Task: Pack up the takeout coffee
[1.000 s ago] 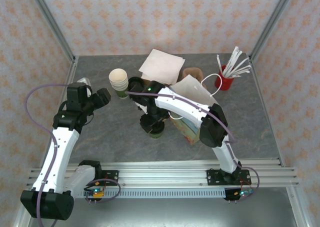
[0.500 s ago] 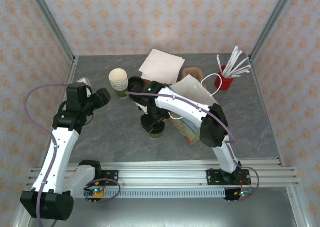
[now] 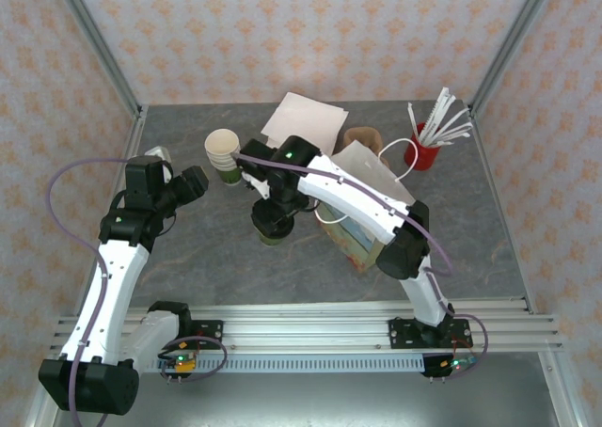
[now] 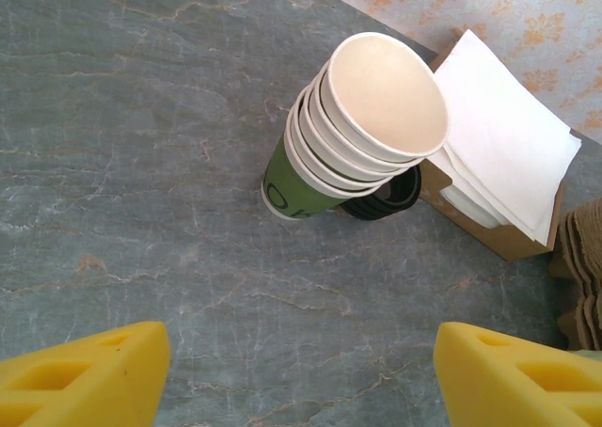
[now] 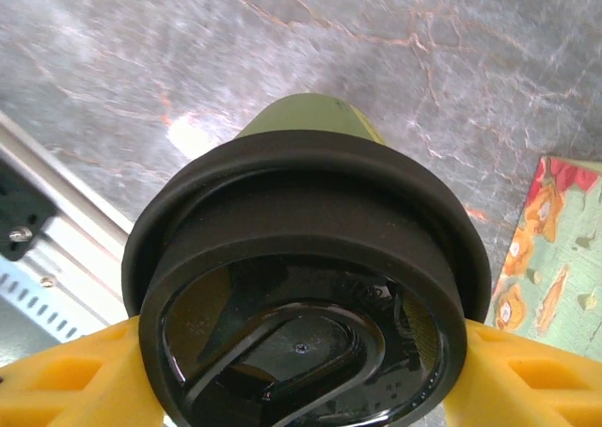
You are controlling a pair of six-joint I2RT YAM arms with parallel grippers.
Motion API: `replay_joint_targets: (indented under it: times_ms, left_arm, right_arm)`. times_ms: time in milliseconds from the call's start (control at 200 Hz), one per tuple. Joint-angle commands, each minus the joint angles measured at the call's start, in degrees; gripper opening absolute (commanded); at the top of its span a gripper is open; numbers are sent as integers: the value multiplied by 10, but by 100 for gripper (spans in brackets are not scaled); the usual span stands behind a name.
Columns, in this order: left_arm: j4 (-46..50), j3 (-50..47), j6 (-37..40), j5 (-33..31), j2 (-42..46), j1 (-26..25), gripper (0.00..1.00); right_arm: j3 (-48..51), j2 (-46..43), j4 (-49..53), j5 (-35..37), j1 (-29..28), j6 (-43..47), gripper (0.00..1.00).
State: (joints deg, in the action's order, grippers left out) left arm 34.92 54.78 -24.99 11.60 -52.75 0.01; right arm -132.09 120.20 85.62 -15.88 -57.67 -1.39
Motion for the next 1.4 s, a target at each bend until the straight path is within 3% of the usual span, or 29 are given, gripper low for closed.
replay_joint_targets:
  times_ms: [0, 581, 1391]
  left_arm:
    - [-2, 11, 16, -5, -2, 2, 75]
    - [-3, 21, 17, 19, -6, -1, 75]
    - [-14, 58, 14, -14, -52, -100, 74]
  right_arm:
    - [-47, -17, 39, -11, -11, -1, 68]
    - [-115, -63, 57, 43, -11, -16, 67]
    - [-194, -183, 95, 160, 9, -54, 64]
